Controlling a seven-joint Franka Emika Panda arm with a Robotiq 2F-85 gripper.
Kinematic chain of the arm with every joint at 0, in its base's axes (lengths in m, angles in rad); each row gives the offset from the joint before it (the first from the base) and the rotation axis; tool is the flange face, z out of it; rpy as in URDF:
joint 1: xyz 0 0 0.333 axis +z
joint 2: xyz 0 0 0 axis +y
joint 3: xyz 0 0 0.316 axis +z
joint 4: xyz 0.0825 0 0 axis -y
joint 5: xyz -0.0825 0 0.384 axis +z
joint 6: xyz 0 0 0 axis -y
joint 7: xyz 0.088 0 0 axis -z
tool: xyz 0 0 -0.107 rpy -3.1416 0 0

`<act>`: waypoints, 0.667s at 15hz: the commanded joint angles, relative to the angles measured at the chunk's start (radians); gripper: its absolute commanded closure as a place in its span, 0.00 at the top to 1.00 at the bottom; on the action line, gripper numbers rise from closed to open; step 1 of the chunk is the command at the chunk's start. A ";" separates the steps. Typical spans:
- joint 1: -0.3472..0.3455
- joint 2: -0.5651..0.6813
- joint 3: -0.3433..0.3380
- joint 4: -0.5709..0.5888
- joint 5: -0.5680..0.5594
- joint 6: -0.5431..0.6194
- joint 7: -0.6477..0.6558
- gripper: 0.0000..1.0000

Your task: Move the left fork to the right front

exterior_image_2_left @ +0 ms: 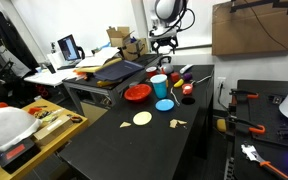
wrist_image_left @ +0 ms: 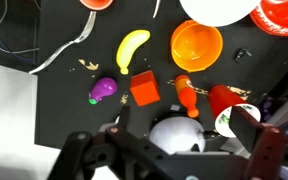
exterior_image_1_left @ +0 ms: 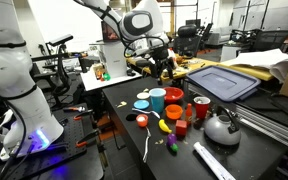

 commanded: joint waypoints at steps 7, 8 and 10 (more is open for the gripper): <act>-0.016 -0.050 0.155 0.109 0.062 -0.036 -0.371 1.00; -0.014 -0.047 0.167 0.120 0.078 -0.040 -0.416 1.00; -0.010 -0.042 0.192 0.147 0.120 -0.055 -0.512 1.00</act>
